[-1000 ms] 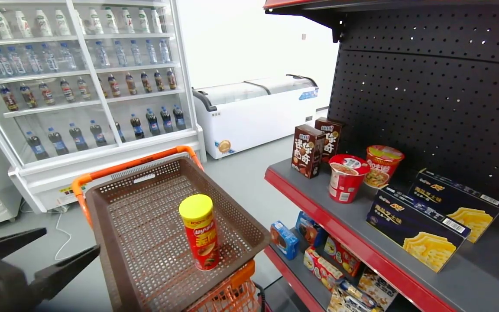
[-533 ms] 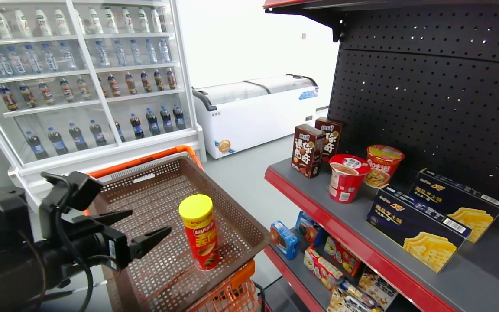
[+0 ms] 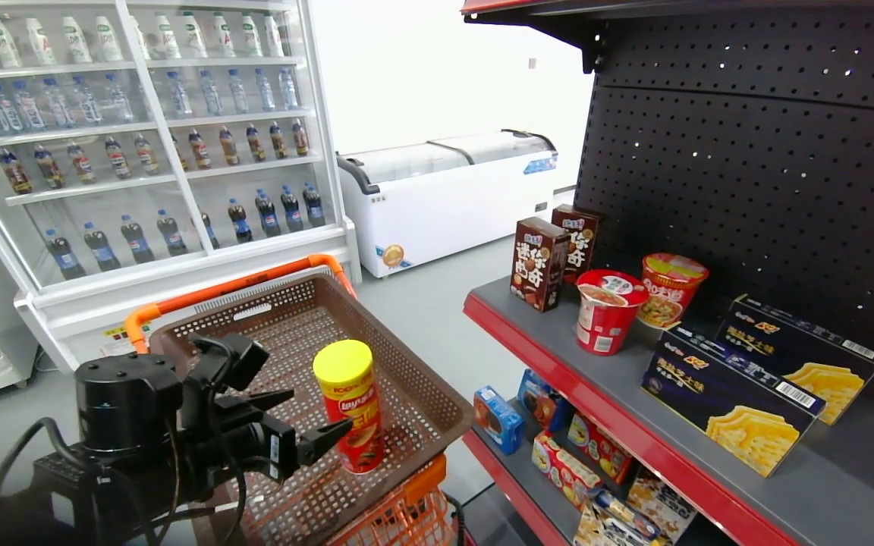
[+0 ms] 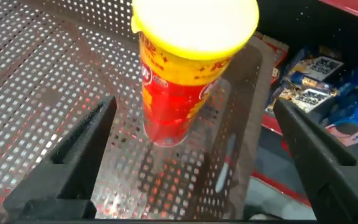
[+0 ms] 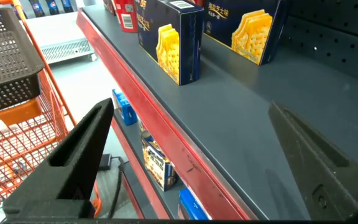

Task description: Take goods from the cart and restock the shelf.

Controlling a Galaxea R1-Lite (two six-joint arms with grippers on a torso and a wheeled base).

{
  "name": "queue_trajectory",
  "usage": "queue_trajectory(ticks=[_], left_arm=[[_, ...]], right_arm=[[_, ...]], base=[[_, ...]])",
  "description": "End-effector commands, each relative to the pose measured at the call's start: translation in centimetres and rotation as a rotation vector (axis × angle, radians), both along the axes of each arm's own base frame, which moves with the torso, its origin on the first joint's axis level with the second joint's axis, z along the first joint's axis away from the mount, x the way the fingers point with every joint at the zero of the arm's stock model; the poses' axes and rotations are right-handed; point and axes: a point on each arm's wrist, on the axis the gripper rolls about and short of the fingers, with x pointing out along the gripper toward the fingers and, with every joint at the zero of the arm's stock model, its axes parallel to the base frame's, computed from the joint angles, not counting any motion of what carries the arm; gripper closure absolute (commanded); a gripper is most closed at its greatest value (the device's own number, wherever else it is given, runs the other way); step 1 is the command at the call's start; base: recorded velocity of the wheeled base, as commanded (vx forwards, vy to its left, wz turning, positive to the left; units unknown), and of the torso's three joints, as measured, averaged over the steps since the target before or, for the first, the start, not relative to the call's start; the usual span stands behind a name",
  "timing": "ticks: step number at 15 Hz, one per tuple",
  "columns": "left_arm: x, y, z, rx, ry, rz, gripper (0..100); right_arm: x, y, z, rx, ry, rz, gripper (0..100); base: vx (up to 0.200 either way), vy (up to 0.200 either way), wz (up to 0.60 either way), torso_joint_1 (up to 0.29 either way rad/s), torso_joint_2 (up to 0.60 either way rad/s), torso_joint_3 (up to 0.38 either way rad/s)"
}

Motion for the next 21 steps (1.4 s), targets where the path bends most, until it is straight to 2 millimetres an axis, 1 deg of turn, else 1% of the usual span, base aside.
queue_trajectory(ticks=[1,2,3,4,5,6,7,9,14,18,20,21], left_arm=[[1.4,-0.5,-2.7,0.016,0.051,-0.006,0],[1.9,-0.8,-3.3,0.013,0.035,-0.011,0],[2.3,-1.7,-4.1,0.008,0.012,-0.034,0],[2.5,-2.0,-4.7,0.008,0.014,-0.043,0],[2.6,-2.0,-4.8,0.006,0.008,-0.046,0],[3.4,-2.8,-5.0,-0.007,-0.033,-0.061,0],[3.4,-2.8,-5.0,-0.007,-0.033,-0.061,0],[5.3,-3.3,-5.6,-0.013,-0.068,-0.052,0],[6.8,-3.5,-7.1,0.029,-0.080,-0.056,0],[7.5,-3.7,-7.0,0.029,-0.096,-0.054,0],[7.2,-3.5,-6.8,0.039,-0.089,-0.028,0],[6.7,-3.5,-4.8,0.028,-0.141,-0.007,0]], right_arm=[[0.0,0.0,0.0,0.000,0.000,0.002,0],[0.0,0.0,0.0,0.000,0.000,0.000,0],[0.0,0.0,0.0,0.000,0.000,-0.001,0],[0.0,0.0,0.0,0.000,0.000,0.002,0],[0.0,0.0,0.0,0.000,0.000,0.000,0],[0.0,0.0,0.0,0.000,0.000,0.000,0],[0.0,0.0,0.0,0.000,0.000,0.000,0],[0.0,0.0,0.0,0.000,0.000,0.000,0],[0.0,0.0,0.0,0.000,0.000,0.002,0],[0.0,0.0,0.0,0.000,0.000,0.000,0],[0.0,0.0,0.0,0.000,0.000,0.000,0],[0.0,0.0,0.0,0.000,0.000,0.000,0]], base=[[0.000,0.000,0.00,0.000,0.00,0.000],[0.000,0.000,0.00,0.000,0.00,0.000],[0.000,0.000,0.00,0.000,0.00,0.000],[0.000,0.000,0.00,0.000,0.00,0.000],[0.000,0.000,0.00,0.000,0.00,0.000],[0.000,0.000,0.00,0.000,0.00,0.000],[0.000,0.000,0.00,0.000,0.00,0.000],[0.000,0.000,0.00,0.000,0.00,0.000],[0.000,0.000,0.00,0.000,0.00,0.000],[0.000,0.000,0.00,0.000,0.00,0.000],[0.000,0.000,0.00,0.000,0.00,0.000],[0.000,0.000,0.00,0.000,0.00,0.000]])
